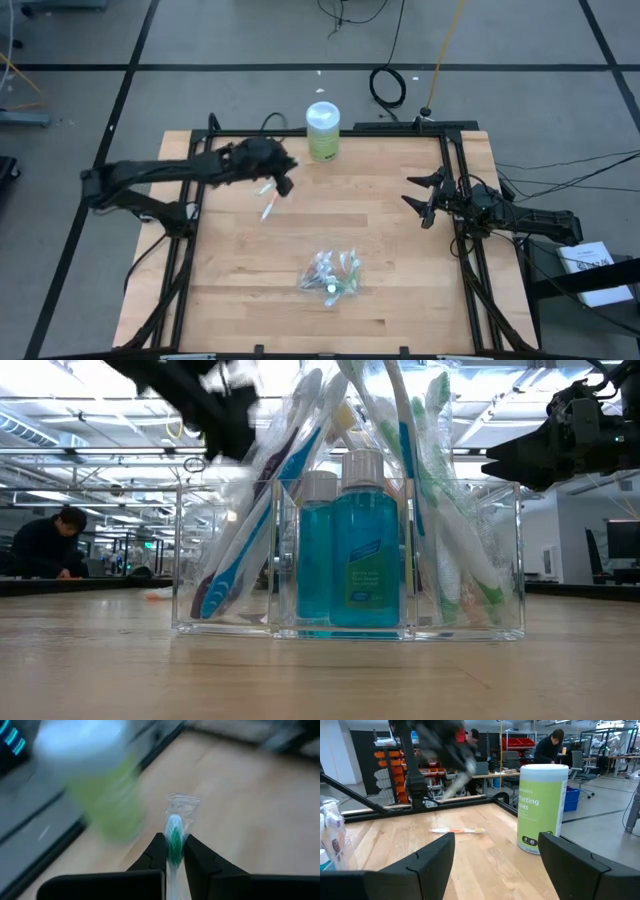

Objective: Pick & Place toothbrushing station
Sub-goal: Put the green toothbrush into the transparent organizer

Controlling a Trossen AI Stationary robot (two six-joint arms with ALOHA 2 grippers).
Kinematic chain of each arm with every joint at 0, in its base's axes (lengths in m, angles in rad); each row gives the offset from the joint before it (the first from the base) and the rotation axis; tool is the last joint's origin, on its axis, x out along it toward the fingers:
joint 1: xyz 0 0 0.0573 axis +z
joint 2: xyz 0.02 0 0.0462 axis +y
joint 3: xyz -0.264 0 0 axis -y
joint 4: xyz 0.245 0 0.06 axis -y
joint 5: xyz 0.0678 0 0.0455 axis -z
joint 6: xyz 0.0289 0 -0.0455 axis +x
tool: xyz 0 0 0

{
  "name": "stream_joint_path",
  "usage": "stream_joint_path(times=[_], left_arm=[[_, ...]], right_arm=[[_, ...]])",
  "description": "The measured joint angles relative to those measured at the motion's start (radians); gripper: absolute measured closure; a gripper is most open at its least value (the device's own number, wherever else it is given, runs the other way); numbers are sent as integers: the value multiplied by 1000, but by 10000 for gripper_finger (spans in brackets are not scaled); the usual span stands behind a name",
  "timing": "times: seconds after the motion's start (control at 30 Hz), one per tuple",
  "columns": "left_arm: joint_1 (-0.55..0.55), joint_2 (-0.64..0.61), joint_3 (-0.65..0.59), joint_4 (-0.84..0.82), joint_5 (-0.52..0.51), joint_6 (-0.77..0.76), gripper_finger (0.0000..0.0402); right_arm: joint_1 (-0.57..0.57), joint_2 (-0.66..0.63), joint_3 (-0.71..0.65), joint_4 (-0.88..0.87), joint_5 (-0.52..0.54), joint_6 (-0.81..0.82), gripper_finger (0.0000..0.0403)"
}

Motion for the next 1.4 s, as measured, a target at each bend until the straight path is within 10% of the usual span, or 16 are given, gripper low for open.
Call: stream_joint_path(times=[0.33,0.67,1.4], left_arm=[[-449,-210,-125,499,-6,189,376],[-689,-99,-278,991,-13,240,377],[-819,371,-280,1499,-138,213,377]], right_arm=[[0,0,0,0,0,0,124],[0,0,0,0,0,0,124],[0,0,0,0,0,0,124]])
